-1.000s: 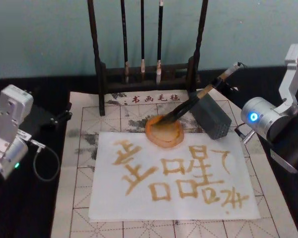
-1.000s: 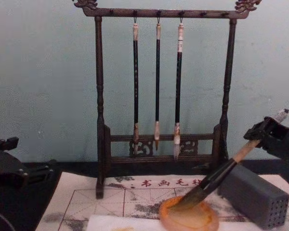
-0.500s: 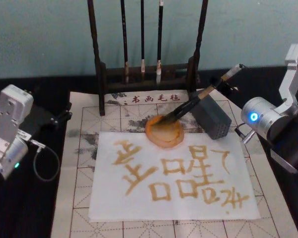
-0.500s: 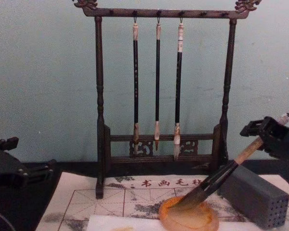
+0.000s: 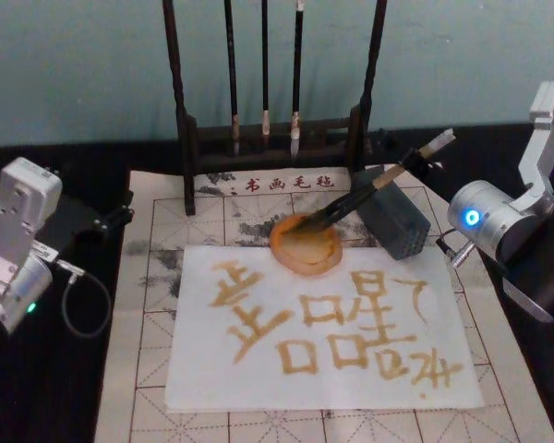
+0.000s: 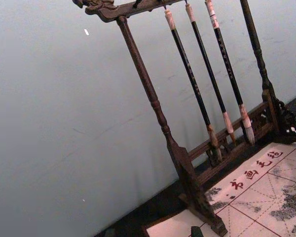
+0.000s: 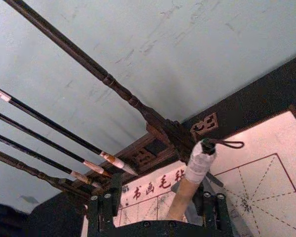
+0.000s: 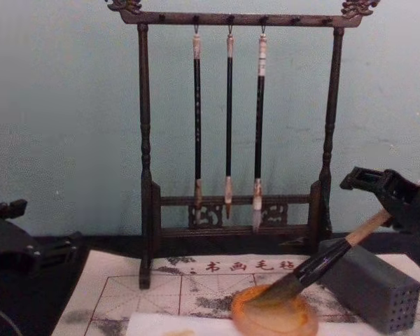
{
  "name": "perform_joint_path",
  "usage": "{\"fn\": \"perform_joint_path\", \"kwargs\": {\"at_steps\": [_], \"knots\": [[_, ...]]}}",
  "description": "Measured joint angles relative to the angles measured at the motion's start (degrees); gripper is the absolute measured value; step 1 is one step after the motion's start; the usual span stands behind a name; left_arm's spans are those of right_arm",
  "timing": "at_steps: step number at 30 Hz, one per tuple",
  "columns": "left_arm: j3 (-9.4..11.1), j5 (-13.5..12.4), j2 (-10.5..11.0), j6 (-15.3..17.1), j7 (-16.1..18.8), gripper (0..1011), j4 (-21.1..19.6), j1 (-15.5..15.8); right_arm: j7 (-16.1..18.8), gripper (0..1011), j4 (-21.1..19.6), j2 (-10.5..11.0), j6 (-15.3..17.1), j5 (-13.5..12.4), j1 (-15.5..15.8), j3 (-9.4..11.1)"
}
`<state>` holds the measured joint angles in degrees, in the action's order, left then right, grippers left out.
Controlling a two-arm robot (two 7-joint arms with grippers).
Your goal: Pick up the brush from the inkstone, write on the paper, then place the brush back to its original position.
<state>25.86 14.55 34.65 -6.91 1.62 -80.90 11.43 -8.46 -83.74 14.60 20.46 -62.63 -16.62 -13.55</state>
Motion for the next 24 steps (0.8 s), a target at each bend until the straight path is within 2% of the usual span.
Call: {"fn": "perform_joint_path", "kwargs": {"at_steps": [3, 6, 16, 24], "knots": [[0.00, 0.00, 0.00, 0.00, 0.00, 1001, 0.00, 0.00, 0.01, 966, 0.00, 0.00, 0.00, 0.02, 0.00, 0.00], [0.00, 0.00, 0.00, 0.00, 0.00, 1001, 0.00, 0.00, 0.00, 1003, 0.00, 0.00, 0.00, 0.02, 0.00, 0.00], [0.00, 0.00, 0.00, 0.00, 0.00, 1001, 0.00, 0.00, 0.09, 1002, 0.39, 0.23, -0.31, -0.08, -0.20, -0.33], [0.00, 0.00, 0.00, 0.00, 0.00, 1001, 0.00, 0.00, 0.57, 1002, 3.10, 0.94, -1.71, -0.95, -2.00, -1.56]]}}
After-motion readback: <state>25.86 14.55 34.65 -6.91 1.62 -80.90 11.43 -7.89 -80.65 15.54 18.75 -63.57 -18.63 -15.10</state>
